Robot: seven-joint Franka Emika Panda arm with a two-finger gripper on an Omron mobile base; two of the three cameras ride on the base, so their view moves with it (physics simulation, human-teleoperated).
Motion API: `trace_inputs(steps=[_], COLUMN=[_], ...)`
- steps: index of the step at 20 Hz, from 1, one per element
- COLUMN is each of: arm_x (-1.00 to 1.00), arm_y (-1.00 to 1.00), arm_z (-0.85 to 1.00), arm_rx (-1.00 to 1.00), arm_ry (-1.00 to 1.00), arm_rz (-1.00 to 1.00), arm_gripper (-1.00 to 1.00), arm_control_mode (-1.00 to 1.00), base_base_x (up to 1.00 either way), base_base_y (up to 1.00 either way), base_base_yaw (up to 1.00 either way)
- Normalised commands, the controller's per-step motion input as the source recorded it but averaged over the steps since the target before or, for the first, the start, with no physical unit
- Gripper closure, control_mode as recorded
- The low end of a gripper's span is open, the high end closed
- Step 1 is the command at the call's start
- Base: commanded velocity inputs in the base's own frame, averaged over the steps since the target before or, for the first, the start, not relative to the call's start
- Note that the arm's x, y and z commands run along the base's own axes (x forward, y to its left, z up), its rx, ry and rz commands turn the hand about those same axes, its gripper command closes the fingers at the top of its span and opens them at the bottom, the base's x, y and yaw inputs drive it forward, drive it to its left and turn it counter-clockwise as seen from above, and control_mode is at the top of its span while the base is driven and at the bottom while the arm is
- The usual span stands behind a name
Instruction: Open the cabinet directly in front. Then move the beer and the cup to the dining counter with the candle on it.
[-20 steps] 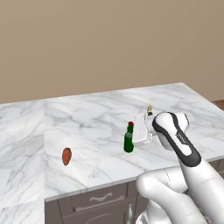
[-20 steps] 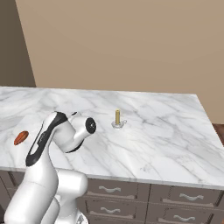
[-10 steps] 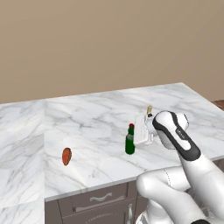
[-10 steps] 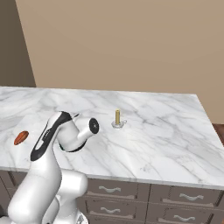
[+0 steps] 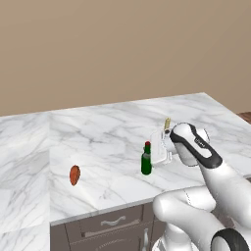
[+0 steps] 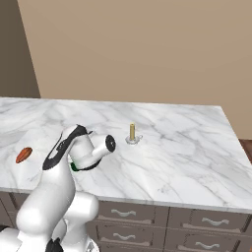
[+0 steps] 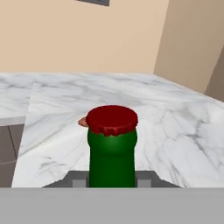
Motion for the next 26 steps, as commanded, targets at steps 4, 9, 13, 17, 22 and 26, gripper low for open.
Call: trace_inputs(steps=[4,9,13,17,22,26], arm_x=[0.03,0.01,0.05,0.11,0.16,0.02], arm_y=[0.00,0.00,0.00,0.00,0.00,0.00], arm_z=[-0.47,-0.42,-0.35,-0.31,-0.32,-0.43], arm_rx=[0.00,0.00,0.01,0.01,0.02,0.01], arm_ry=[-0.10,-0.11,-0.04,0.00,0.00,0.00], arm_rz=[0.04,0.03,0.03,0.03,0.03,0.04], arm_gripper=[1.00,1.00,1.00,1.00,1.00,1.00], arm_control_mode=[-1.00,-1.00,-1.00,-1.00,-1.00,-1.00], base_base_x=[0.00,0.00,0.00,0.00,0.00,0.00], base_base_y=[0.00,0.00,0.00,0.00,0.00,0.00], base_base_yaw=[0.00,0.00,0.00,0.00,0.00,0.00])
